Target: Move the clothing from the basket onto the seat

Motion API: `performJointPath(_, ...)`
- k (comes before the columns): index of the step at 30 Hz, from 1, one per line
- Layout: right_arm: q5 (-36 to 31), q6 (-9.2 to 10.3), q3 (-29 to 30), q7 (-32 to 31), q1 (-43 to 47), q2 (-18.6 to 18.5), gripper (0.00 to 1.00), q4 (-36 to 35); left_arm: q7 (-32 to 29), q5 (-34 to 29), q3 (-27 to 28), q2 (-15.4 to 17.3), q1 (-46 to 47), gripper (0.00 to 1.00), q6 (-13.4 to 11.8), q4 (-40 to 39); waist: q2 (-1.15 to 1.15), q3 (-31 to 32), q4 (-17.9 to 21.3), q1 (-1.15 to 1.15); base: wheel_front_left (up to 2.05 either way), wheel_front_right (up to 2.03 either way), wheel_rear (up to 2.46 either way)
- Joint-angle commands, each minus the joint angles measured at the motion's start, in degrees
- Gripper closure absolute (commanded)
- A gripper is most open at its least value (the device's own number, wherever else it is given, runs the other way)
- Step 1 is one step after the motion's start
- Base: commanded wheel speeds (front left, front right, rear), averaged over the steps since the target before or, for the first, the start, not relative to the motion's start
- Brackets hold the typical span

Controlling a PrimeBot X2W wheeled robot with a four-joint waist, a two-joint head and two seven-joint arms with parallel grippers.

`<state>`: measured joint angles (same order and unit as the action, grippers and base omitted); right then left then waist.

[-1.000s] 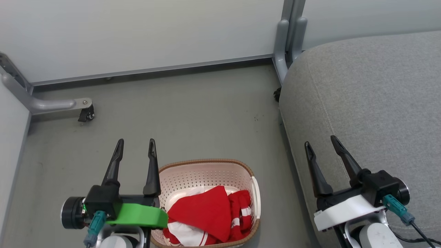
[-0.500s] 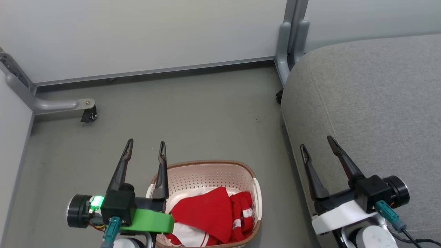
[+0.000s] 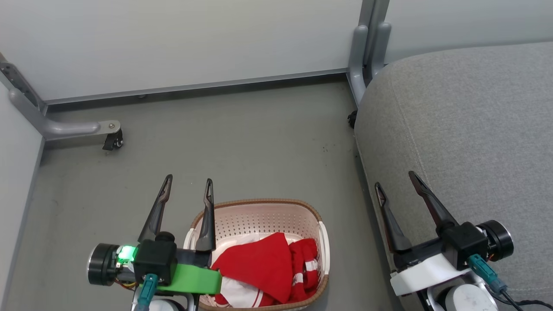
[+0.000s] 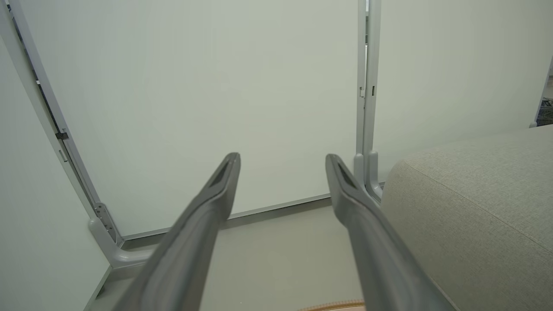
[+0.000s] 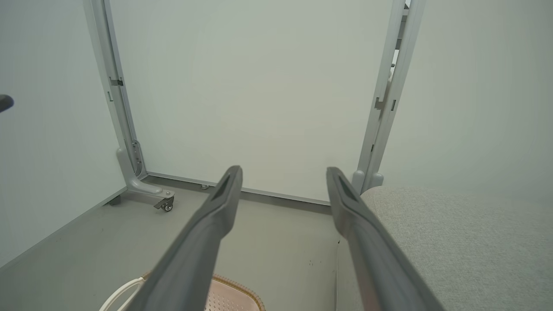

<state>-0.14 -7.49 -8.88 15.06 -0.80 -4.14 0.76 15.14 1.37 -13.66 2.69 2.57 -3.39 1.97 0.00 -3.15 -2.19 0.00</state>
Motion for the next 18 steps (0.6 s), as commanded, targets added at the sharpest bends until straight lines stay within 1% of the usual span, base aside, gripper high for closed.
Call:
performJointPath(1,0.01,0.00,0.04,0.18,-0.17,-0.14,0.00,-0.20,0.02,-0.23,-0.15,0.36,0.16,0.00,-0.29,0.04,0.00,-0.06,-0.06,0.00,0.00,0.00,0.00)
performJointPath(9,0.18,0.00,0.33,0.18,-0.72,-0.05,0.00,-0.30,0.02,0.00,-0.18,0.36,0.48,0.00,-0.03,0.23,0.00,-1.08,0.26,0.00,0.00,0.00,0.00)
performJointPath(13,0.61,0.00,2.28,0.18,-2.17,0.03,0.00,-1.07,0.01,0.42,-0.61,0.35,2.75,0.00,0.59,1.97,0.00,-4.54,0.68,0.00,0.00,0.00,0.00)
performJointPath(18,1.18,0.00,5.75,0.17,-5.57,-0.41,0.00,-2.75,0.01,0.62,-2.49,0.33,8.47,0.00,2.79,7.99,0.00,-11.26,1.51,0.00,0.00,0.00,0.00)
